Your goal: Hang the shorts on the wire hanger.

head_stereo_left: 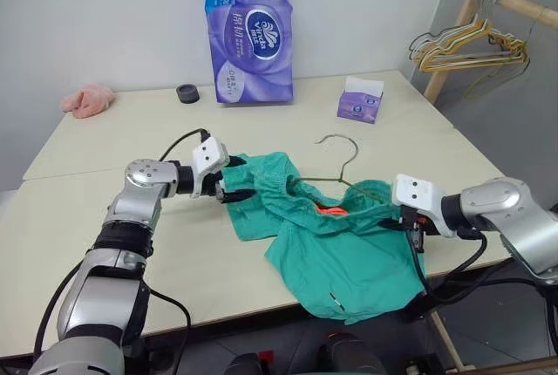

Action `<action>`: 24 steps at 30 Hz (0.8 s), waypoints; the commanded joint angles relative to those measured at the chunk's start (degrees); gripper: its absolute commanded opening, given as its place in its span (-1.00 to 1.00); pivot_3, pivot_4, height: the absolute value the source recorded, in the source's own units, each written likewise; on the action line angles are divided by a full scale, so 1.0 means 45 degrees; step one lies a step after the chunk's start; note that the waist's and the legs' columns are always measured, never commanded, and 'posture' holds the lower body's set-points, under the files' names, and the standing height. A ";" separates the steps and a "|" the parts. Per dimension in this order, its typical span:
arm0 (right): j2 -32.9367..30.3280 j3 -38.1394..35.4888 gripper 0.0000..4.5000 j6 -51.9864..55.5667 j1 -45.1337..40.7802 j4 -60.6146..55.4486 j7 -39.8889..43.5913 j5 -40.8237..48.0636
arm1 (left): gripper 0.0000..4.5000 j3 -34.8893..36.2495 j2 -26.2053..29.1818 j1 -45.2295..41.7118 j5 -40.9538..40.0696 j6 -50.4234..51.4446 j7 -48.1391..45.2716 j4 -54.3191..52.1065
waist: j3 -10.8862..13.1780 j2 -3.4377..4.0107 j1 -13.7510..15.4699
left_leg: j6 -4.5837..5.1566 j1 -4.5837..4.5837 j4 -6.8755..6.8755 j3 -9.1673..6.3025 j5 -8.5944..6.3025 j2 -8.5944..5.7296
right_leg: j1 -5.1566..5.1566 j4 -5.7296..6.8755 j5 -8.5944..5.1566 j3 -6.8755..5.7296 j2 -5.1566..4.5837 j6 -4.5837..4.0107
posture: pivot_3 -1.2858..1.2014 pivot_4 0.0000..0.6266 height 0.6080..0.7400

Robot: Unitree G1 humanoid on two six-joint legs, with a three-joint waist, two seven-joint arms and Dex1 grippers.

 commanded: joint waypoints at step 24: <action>0.2199 -1.2686 -1.00 1.0445 0.4753 -0.4840 -0.3607 0.6295 | 0.95 -0.1137 -0.3718 0.0250 -0.3205 0.7039 0.0754 -0.8690 | 0.0309 0.0067 -0.0553 | 0.0004 -0.0001 0.0001 0.0025 -0.0005 0.0000 | 0.0029 -0.0013 -0.0043 0.0044 0.0090 0.0089 | -0.30 -0.57 1.00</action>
